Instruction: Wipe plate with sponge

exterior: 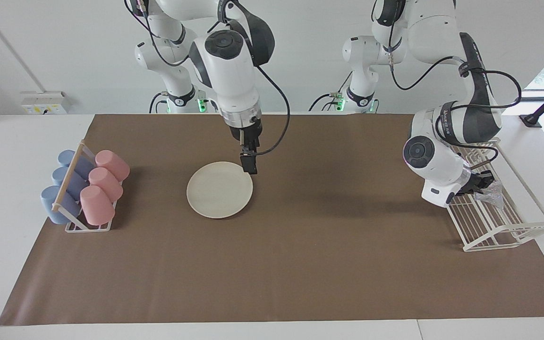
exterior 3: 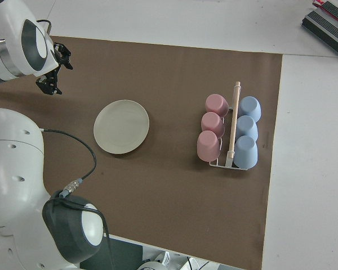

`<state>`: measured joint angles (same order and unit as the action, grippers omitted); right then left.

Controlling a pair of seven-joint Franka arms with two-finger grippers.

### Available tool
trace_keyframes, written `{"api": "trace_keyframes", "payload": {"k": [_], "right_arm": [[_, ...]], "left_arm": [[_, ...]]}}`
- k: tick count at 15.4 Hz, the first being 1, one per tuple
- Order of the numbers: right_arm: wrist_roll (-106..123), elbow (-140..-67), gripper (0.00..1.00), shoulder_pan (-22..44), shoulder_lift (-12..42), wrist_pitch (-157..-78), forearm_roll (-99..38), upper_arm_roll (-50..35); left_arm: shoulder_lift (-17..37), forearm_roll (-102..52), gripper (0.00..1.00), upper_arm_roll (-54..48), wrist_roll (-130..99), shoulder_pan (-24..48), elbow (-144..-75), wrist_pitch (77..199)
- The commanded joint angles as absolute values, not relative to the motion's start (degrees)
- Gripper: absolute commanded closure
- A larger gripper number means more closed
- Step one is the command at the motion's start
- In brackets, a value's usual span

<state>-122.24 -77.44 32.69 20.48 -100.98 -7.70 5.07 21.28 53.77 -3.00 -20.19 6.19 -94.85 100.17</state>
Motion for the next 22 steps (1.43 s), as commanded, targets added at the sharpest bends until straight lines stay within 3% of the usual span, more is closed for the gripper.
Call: {"api": "trace_keyframes", "payload": {"k": [1,4,8,10,17,22], "right_arm": [[-125.9,-57.1,0.0,33.4,34.8,-93.5,-7.4,5.6],[-129.2,-52.2,0.0,34.3,40.5,-94.8,-7.2,5.7],[-128.5,-52.4,0.0,35.3,40.2,-92.5,-6.0,5.4],[-128.4,-52.4,0.0,38.0,39.9,-90.5,-3.9,5.4],[-125.2,-52.5,0.0,39.7,35.1,-88.9,-3.4,5.0],[-125.4,-52.6,0.0,40.4,34.4,-87.4,-3.3,4.9]], "left_arm": [[22.0,55.7,1.0,-3.1,-20.6,5.7,-93.9,101.2],[21.1,54.9,1.0,-3.1,-18.1,5.7,-90.4,100.3],[20.8,35.4,1.0,-2.6,-8.0,4.7,-77.5,90.7],[20.7,26.4,1.0,-2.8,-7.9,4.5,-74.6,87.2],[16.0,-16.7,1.0,-2.2,-9.7,-2.7,-75.0,83.1],[10.6,-38.2,1.0,-2.3,-9.6,-5.5,-86.8,86.8]]}}
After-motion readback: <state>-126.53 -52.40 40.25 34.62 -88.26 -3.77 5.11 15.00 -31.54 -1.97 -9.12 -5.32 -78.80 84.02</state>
